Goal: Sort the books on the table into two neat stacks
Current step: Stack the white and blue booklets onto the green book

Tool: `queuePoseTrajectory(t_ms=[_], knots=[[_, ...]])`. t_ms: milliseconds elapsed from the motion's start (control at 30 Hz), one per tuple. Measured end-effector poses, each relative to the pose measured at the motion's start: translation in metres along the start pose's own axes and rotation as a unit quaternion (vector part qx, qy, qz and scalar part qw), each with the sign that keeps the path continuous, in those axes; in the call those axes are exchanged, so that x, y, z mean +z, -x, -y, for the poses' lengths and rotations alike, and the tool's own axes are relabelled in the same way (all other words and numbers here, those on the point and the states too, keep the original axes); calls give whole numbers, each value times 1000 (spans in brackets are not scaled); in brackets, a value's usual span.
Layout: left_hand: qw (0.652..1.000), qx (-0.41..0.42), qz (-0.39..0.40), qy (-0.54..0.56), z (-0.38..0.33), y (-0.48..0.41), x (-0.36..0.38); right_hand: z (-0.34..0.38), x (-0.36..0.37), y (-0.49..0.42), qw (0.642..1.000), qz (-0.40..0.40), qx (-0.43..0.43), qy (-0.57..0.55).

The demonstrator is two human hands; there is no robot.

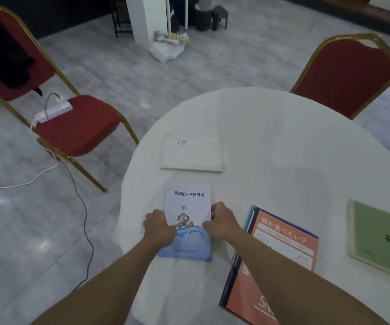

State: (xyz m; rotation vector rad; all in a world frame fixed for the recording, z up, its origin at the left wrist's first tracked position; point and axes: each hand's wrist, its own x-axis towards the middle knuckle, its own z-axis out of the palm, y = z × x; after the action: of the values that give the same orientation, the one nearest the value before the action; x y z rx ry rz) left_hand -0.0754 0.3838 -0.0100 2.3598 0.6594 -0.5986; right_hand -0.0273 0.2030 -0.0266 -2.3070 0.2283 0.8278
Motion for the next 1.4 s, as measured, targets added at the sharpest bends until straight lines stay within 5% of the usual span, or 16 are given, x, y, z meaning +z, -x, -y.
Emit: queuePoseTrajectory(t_ms=[167,433,700,1000,1200,1400], knots=[[995,-2,-13,95,10,-15,-3,4,-16,-11,1000,15,-9,-16],[984,7,-91,155,26,-26,-15,35,-48,-57,985,-154,-77,-11],[980,28,-148,133,38,-43,-16,56,-74,-112,926,-62,-195,317],[983,1,-137,118,34,-52,-20,60,-64,-120,815,-179,-264,484],[987,11,-128,98,11,-59,-28,68,-100,-94,843,-204,-263,423],[981,63,-124,137,-40,-56,-31,53,-155,-63,913,-286,-212,199]])
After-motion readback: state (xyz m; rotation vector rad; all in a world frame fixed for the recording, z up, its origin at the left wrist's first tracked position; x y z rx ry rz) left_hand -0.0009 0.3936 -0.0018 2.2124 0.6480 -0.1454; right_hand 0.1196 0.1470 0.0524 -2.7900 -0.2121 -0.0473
